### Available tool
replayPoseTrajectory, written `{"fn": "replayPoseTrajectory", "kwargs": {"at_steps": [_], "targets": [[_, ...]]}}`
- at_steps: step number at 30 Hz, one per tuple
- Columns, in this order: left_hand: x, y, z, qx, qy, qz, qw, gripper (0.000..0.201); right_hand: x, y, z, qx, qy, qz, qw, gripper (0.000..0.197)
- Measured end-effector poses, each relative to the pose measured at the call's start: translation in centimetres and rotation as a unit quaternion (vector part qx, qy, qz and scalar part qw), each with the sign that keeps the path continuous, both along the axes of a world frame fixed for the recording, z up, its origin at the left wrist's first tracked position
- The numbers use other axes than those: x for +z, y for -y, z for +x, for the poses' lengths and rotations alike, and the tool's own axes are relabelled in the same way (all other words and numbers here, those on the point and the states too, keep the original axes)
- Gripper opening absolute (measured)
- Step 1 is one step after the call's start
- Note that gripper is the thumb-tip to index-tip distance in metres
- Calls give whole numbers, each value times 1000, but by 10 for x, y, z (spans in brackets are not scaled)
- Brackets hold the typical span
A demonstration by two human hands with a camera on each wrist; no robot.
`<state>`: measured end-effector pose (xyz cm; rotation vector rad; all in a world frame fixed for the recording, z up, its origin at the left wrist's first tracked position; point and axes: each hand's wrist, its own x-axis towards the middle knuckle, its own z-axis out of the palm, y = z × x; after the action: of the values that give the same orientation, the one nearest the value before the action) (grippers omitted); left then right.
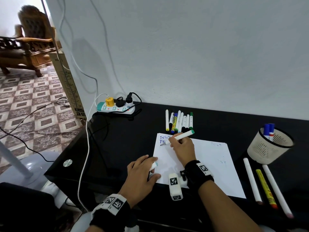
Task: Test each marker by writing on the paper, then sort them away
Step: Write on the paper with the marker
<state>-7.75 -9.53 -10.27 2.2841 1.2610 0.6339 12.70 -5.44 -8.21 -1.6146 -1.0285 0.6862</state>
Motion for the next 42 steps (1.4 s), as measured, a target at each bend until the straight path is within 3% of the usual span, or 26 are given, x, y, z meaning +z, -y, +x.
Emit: {"fn": "replayPoseTrajectory", "kwargs": {"at_steps": [6, 11, 16, 21, 24, 28, 39, 42], "targets": [[10, 7, 1, -2, 0, 7, 1000, 45, 20, 33, 1, 20, -144, 1, 989, 18], [20, 13, -1, -19, 22, -29, 999, 38, 44, 80, -5, 50, -126, 9, 991, 17], [43, 31, 1, -59, 6, 10, 998, 46, 74, 115, -10, 73, -102, 43, 991, 16], [81, 53, 9, -91, 17, 24, 995, 33, 92, 136, -12, 97, -76, 44, 991, 15], [102, 65, 12, -104, 40, -14, 994, 28, 99, 149, -18, 116, -63, 44, 990, 15], [118, 80, 9, -147, 115, -45, 981, 33, 108, 166, -18, 146, -72, 72, 984, 15], [151, 104, 18, -209, 117, -174, 955, 30, 110, 200, 9, 225, -165, 80, 957, 27], [156, 99, 24, -228, 89, -152, 958, 19, 110, 213, 21, 229, -198, 73, 950, 16]]}}
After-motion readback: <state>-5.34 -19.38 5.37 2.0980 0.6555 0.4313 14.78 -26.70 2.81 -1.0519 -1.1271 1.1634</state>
